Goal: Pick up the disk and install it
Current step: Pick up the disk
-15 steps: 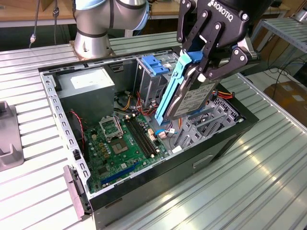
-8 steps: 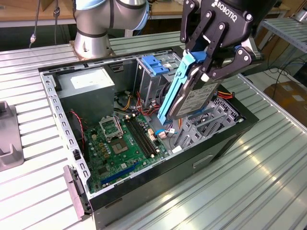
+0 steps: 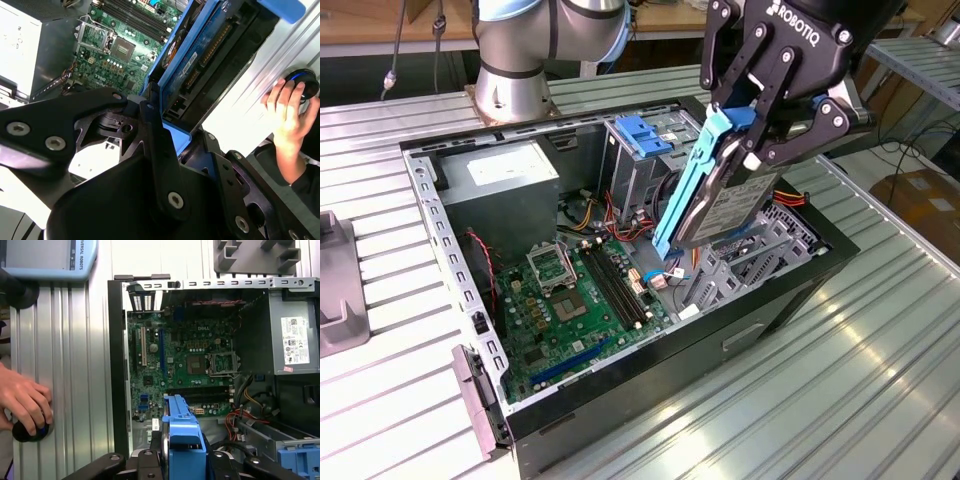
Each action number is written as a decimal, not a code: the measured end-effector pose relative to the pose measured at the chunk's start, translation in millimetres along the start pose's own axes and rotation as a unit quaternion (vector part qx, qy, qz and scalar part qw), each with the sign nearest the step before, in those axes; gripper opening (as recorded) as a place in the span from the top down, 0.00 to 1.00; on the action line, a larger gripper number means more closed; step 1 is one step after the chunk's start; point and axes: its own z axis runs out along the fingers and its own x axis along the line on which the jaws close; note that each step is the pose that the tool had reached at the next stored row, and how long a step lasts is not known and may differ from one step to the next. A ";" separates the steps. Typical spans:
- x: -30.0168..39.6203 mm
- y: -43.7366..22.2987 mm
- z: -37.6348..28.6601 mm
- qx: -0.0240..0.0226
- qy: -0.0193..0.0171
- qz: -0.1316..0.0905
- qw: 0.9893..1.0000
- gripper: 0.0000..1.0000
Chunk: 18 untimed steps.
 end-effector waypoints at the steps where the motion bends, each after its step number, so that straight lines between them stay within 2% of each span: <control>1: 0.1 -0.6 0.0 0.000 0.000 0.000 1.000 0.63; 18: 0.3 -12.3 -0.1 0.000 0.000 0.000 1.000 0.63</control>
